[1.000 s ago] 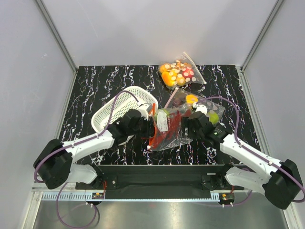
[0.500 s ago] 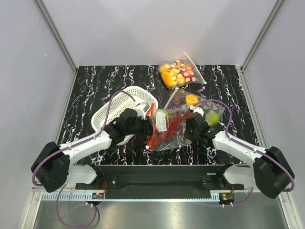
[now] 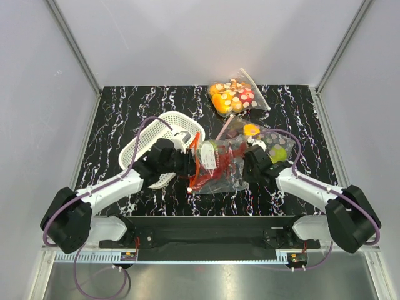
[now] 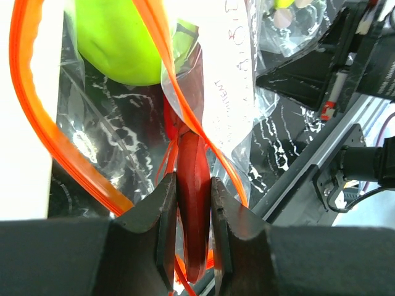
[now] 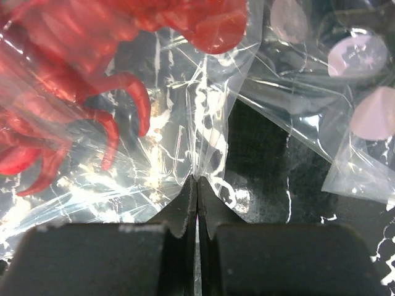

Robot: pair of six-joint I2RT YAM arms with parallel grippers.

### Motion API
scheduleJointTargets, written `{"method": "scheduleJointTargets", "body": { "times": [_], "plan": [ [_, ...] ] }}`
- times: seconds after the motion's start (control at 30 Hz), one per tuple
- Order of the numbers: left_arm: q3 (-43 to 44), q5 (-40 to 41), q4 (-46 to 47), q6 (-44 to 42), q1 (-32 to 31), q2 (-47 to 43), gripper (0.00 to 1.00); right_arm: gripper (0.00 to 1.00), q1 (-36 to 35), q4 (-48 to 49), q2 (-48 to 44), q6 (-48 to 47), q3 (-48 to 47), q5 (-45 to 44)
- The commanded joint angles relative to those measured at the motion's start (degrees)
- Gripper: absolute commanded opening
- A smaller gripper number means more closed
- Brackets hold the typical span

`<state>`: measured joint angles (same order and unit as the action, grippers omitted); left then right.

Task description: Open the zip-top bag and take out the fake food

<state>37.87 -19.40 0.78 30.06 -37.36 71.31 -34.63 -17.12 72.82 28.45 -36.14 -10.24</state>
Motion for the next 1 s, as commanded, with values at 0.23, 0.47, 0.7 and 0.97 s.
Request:
{"method": "scheduleJointTargets", "body": {
  "times": [0.23,0.47,0.7,0.97],
  "plan": [
    [1.6,-2.5,-2.3,-4.3,4.8,-4.4,0.0,0.0,1.6,-1.6,2.3,-3.4,-6.7,0.0],
    [0.9,-4.1,-1.0,-2.8,5.0,-4.0,0.0,0.0,2.6,-3.9,5.1,-6.2,-10.9,-2.8],
    [-3.2,-2.8,14.3,10.5,4.9,-2.1,0.0,0.66,2.5,-6.6,1.2,-4.7,-14.8,-1.0],
    [-5.2,3.2,24.8,20.6,4.2,0.4,0.0,0.75,-4.7,0.1,-10.7,-0.1,-10.1,3.3]
  ]
}}
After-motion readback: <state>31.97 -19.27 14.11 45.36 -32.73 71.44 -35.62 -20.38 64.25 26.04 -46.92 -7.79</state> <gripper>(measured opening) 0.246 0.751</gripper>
